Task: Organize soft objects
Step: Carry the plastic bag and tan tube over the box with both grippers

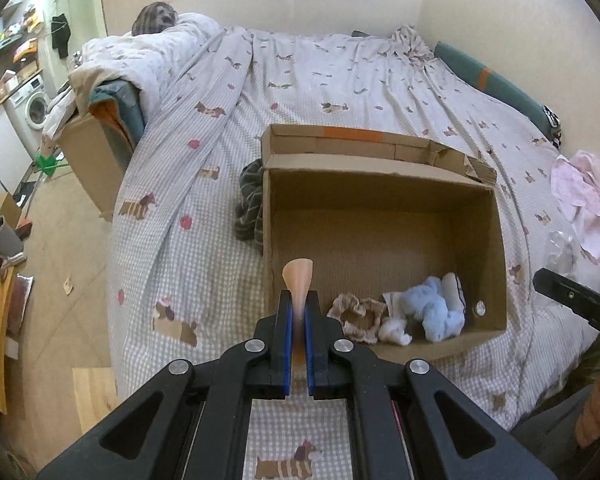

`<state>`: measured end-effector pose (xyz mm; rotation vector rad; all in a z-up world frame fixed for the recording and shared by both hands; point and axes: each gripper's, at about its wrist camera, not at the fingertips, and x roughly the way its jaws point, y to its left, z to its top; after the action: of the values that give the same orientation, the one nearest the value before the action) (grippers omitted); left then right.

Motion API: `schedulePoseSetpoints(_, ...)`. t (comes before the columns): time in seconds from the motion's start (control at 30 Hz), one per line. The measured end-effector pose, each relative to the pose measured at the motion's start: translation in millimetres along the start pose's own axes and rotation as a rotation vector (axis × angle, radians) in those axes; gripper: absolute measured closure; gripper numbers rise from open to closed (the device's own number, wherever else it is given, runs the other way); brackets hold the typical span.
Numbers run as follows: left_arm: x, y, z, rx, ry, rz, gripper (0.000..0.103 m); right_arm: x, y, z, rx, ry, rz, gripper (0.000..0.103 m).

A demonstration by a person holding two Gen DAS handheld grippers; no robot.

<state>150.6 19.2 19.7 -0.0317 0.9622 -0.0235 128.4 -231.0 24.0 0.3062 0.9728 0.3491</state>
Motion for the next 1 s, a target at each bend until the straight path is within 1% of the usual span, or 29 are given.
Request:
schedulePoseSetpoints(0.2, 19.0, -5.8, 16.9, 0.008, -0.013, -0.007, 0.098, 35.7, 12.9, 16.1, -0.006, -0.005, 0.008, 0.075)
schedulePoseSetpoints(0.3, 35.8, -11.0, 21.4, 0.035, -0.022, 0.019, 0.098, 49.4, 11.2, 16.7, -0.011, -0.007, 0.011, 0.075)
schedulePoseSetpoints(0.37, 49.1, -13.1, 21.5, 0.042, -0.008, 0.028, 0.098, 59.4, 10.0, 15.3, -0.034, -0.010, -0.001, 0.075)
schedulePoseSetpoints(0.43, 59.4, -14.7, 20.7, 0.036, 0.002, 0.018, 0.098, 68.3, 7.3, 13.6, -0.035, 0.007, -0.025, 0.075)
schedulePoseSetpoints(0.67, 80.7, -17.7, 13.9, 0.039, 0.021, -0.039, 0.098, 91.5, 3.1, 7.8, -0.022, 0.056, -0.053, 0.075)
schedulePoseSetpoints(0.87, 91.1, -23.4, 5.6, 0.049, 0.053, -0.049, 0.097, 113.9, 1.1, -1.9, -0.028, 0.116, -0.086, 0.075)
schedulePoseSetpoints(0.93, 95.5, -29.7, 1.9, 0.083, 0.066, -0.033, 0.097, 119.4, 0.7, -3.2, -0.028, 0.133, -0.095, 0.075)
schedulePoseSetpoints(1.0, 97.4, -34.7, -0.6, 0.108, 0.069, -0.034, 0.097, 122.6, 0.5, -3.1, -0.025, 0.139, -0.097, 0.075)
